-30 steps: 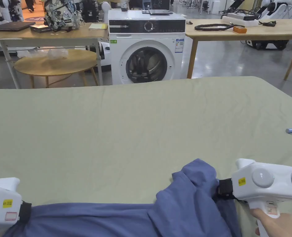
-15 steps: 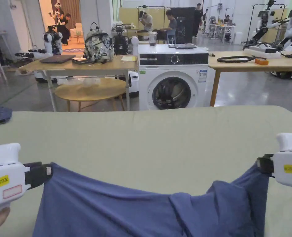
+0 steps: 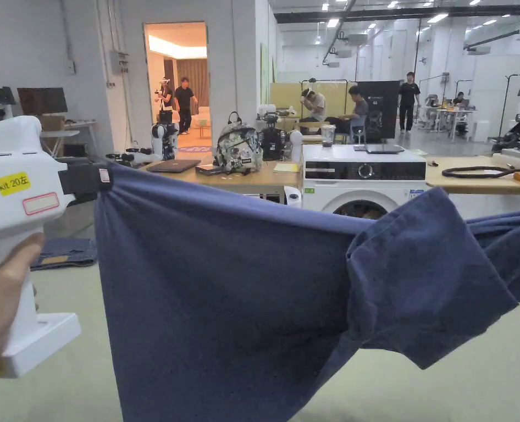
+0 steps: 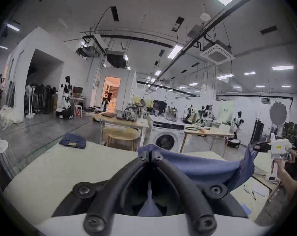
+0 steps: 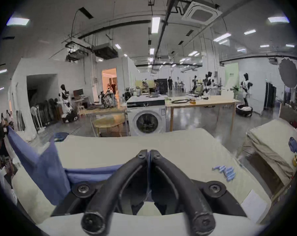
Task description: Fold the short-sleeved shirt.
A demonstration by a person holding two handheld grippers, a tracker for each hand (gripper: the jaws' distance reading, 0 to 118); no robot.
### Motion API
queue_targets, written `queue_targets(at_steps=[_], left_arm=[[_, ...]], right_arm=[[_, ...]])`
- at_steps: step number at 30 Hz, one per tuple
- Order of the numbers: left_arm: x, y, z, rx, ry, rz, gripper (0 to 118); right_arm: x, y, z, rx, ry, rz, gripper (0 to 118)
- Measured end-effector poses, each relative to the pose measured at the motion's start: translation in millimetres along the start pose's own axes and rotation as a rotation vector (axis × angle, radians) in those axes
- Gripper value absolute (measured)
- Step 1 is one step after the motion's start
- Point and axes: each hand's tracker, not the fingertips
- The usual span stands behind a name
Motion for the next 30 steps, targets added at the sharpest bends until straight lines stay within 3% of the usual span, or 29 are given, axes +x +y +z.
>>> queue_targets(at_steps=[20, 30], left_arm=[[11.4, 123.6, -123.1, 0.060, 0.123, -0.075, 0], [9.9, 157.2, -151.3, 0.088, 0.156, -0.105, 0]], right_arm=[[-46.3, 175.9, -92.6, 0.158, -0.068, 0.065, 0], [-61.6, 227.1, -128.7, 0.214, -0.089, 0.081, 0]])
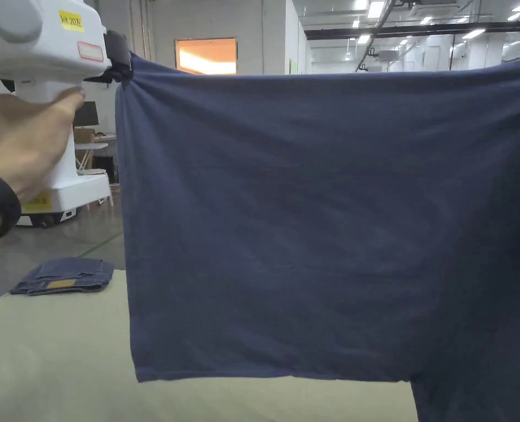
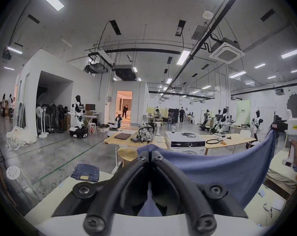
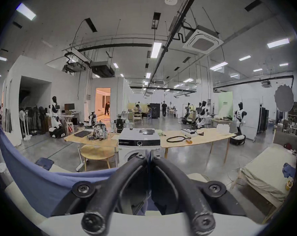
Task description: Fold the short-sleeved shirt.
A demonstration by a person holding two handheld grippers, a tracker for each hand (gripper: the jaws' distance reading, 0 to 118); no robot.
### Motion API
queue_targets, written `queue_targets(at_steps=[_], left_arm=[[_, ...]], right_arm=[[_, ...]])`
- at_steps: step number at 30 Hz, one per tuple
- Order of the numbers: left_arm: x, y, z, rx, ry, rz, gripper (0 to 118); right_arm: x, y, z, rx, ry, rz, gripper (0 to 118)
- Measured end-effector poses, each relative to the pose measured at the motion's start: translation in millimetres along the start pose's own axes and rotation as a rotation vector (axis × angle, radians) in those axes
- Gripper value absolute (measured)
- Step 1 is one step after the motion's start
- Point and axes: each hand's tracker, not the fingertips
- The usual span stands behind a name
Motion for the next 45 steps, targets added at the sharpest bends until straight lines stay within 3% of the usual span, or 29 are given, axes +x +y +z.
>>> queue_targets(at_steps=[8, 19, 24, 29, 35, 42, 45], left_arm=[[0.3, -29.7, -18.7, -0.028, 0.009, -0.018, 0], [-20.0, -175.5, -18.5, -0.245, -0.033, 0.113, 0], [-21.5, -199.0, 38.0, -0.232, -0.075, 0.123, 0], [-25.6, -215.1, 120.3, -0.183, -0.129, 0.106, 0], [-44.0, -256.7, 233.7, -0.145, -0.140, 0.150, 0], [-60.0, -360.9, 338.6, -0.308, -0.043, 0.224, 0], [-62.1, -403.9, 369.4, -0.413, 0.030, 0.237, 0]], right_arm=[[-10.4, -20.8, -30.4, -0.030, 0.010, 0.013, 0], [-14.6, -133.2, -28.6, -0.187, 0.088, -0.016, 0], [-2.9, -163.4, 29.8, -0.179, 0.144, -0.052, 0], [14.4, -186.6, 119.0, -0.168, 0.181, -0.002, 0], [40.2, -237.2, 232.3, -0.177, 0.245, -0.045, 0], [50.9, -380.7, 334.0, -0.339, 0.268, -0.085, 0], [49.7, -444.6, 369.9, -0.456, 0.254, -0.165, 0]])
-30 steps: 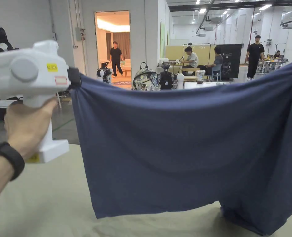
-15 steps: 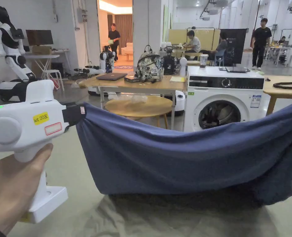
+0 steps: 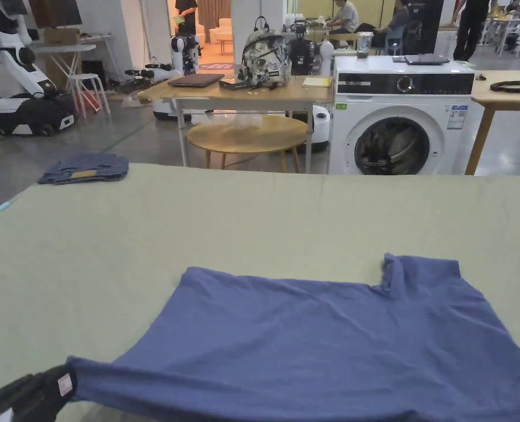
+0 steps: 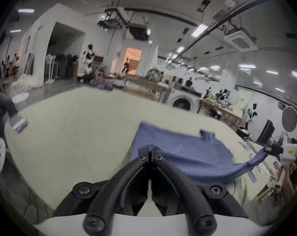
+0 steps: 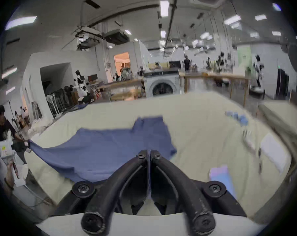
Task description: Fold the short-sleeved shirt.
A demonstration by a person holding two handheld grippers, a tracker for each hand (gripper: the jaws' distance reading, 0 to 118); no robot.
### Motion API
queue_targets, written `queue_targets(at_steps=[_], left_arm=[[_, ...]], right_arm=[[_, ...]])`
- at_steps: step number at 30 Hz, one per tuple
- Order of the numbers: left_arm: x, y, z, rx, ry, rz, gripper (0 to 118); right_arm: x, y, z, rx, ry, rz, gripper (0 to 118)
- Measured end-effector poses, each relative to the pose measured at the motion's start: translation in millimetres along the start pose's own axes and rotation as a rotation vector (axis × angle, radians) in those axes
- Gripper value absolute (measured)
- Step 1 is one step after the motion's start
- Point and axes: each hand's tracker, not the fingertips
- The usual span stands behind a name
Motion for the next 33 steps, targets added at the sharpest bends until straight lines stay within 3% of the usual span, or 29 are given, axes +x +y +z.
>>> queue_targets(at_steps=[5, 9, 10, 11, 12, 14, 15, 18, 22, 27, 29, 30, 31, 32, 33], left_arm=[[-21.4, -64.3, -4.2, -0.180, 0.035, 0.032, 0], [-34.3, -79.3, -7.0, -0.208, 0.040, 0.078, 0], [-37.2, -79.5, -9.4, -0.210, 0.033, 0.080, 1], [-40.0, -79.5, -11.7, -0.213, 0.024, 0.081, 16], [-43.1, -79.8, -14.0, -0.220, 0.014, 0.082, 22], [-42.7, -78.5, -12.2, -0.207, 0.061, 0.035, 39], [-39.1, -74.2, -8.8, -0.195, 0.071, 0.010, 46], [-10.2, -55.3, 11.0, -0.121, 0.058, -0.122, 46], [36.5, -19.1, 29.5, 0.020, -0.024, -0.244, 46], [90.9, 11.5, 29.8, 0.161, -0.129, -0.303, 46], [103.9, 15.8, 22.6, 0.193, -0.157, -0.306, 44], [108.6, 17.3, 17.1, 0.195, -0.173, -0.300, 36], [113.2, 18.9, 11.6, 0.187, -0.173, -0.297, 9], [116.7, 20.0, 6.3, 0.179, -0.177, -0.292, 0], [117.3, 18.3, -0.7, 0.167, -0.176, -0.281, 0]], right_arm=[[18.7, -85.8, -0.4, -0.166, -0.059, -0.140, 0], [25.2, -119.5, 8.3, -0.202, -0.092, -0.172, 5], [24.5, -124.1, 8.9, -0.199, -0.096, -0.177, 23], [24.2, -127.3, 8.2, -0.205, -0.104, -0.177, 47], [24.7, -130.6, 11.6, -0.220, -0.122, -0.159, 47], [25.7, -135.0, 16.8, -0.202, -0.157, -0.170, 63], [27.6, -133.8, 24.1, -0.184, -0.171, -0.170, 64], [25.6, -116.8, 41.5, -0.105, -0.213, -0.150, 64], [5.7, -71.9, 52.6, 0.051, -0.155, -0.115, 64], [-29.3, -38.8, 34.4, 0.182, -0.077, 0.038, 62], [-48.0, -30.7, 21.5, 0.195, -0.036, 0.095, 41], [-53.8, -28.2, 12.3, 0.190, -0.021, 0.106, 29], [-58.3, -26.0, 2.7, 0.174, -0.011, 0.108, 13], [-65.0, -23.1, -6.0, 0.152, -0.010, 0.107, 0], [-67.8, -23.3, -14.9, 0.138, -0.005, 0.105, 0]])
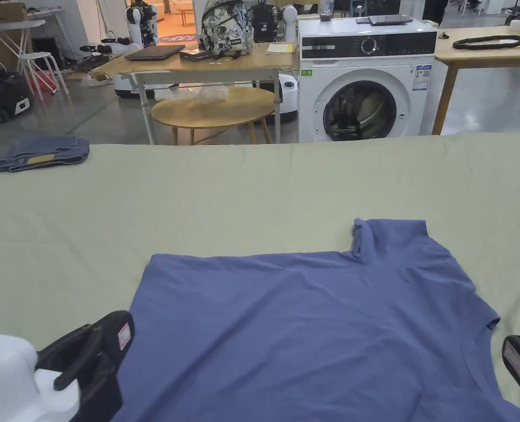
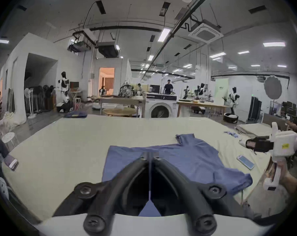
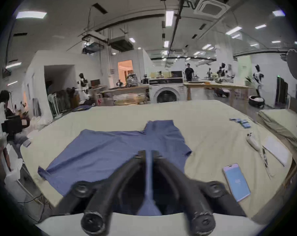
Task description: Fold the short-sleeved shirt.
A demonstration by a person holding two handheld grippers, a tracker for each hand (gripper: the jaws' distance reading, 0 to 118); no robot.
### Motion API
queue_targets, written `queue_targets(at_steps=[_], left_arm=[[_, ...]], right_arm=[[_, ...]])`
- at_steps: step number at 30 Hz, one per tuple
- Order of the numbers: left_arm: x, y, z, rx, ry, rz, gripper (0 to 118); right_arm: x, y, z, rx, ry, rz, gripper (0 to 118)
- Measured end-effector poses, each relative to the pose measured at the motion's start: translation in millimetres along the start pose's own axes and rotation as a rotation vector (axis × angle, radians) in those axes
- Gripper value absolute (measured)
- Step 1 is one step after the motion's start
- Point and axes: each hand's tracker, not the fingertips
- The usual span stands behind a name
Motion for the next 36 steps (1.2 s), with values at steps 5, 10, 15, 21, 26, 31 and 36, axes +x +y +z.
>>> queue_targets(at_steps=[5, 10, 15, 21, 26, 31, 36], left_arm=[[-12.5, -7.1, -15.3, -0.054, 0.033, 0.055, 0], [-28.5, -10.1, -10.3, -0.077, 0.042, 0.075, 0], [-77.6, -28.2, 6.9, -0.155, 0.054, 0.189, 24], [-113.0, -88.1, 16.0, -0.356, 0.150, 0.142, 42], [-123.0, -139.3, -2.1, -0.513, 0.164, 0.211, 42], [-122.0, -156.9, -10.4, -0.518, 0.208, 0.251, 9], [-107.9, -157.6, -23.2, -0.601, 0.211, 0.163, 6]], right_arm=[[-11.5, -7.0, -29.5, -0.048, -0.018, 0.028, 0], [-16.6, -8.3, -30.7, -0.061, -0.012, 0.056, 0], [-20.5, -12.8, -22.5, -0.082, 0.006, 0.076, 0], [-14.0, -33.3, -16.2, -0.155, 0.002, 0.048, 0], [-5.3, -40.2, -10.8, -0.196, 0.000, -0.007, 0], [8.5, -43.0, 1.4, -0.214, -0.047, -0.016, 0], [34.0, -47.4, 25.6, -0.246, -0.129, -0.130, 0]])
